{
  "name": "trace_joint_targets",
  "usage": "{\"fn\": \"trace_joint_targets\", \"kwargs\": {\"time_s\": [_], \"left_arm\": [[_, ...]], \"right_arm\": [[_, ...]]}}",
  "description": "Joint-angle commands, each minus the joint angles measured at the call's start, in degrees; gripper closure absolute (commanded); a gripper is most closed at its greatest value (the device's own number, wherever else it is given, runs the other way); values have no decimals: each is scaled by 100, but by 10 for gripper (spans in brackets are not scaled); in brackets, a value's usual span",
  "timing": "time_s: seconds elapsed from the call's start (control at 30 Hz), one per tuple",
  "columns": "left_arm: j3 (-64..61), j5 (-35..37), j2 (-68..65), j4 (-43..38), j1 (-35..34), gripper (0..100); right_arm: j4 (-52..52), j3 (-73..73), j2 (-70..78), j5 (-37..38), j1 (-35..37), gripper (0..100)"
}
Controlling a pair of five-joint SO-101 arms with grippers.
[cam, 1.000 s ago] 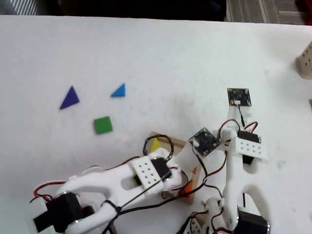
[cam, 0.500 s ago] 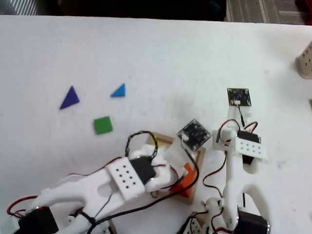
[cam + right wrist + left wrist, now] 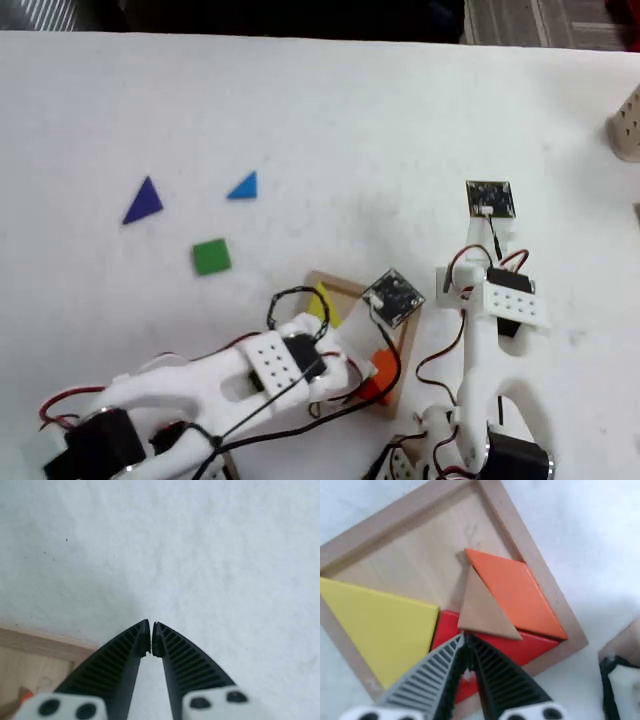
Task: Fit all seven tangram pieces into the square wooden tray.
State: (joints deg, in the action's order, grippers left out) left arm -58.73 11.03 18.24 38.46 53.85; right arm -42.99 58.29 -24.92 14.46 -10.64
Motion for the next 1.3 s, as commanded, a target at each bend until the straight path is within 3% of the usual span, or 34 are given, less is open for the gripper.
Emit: {"fn": "trace_joint_targets", "kwargs": {"time_s": [0.0, 0.6, 0.73, 0.83, 1.0, 1.27], "left_arm": [[598, 88, -444, -202, -22, 978], [677, 105, 400, 167, -145, 978], [818, 132, 356, -176, -585, 977], [844, 633, -101, -738, -813, 977], [844, 1055, -1103, -1688, -681, 977], [809, 1055, -1297, -1723, -453, 977]], "right_arm": [[66, -158, -127, 53, 40, 981], [66, -158, -127, 53, 57, 981], [66, -158, -127, 53, 57, 981], [66, -149, -127, 53, 57, 981], [66, -149, -127, 53, 57, 981], [66, -149, -127, 53, 57, 981]]}}
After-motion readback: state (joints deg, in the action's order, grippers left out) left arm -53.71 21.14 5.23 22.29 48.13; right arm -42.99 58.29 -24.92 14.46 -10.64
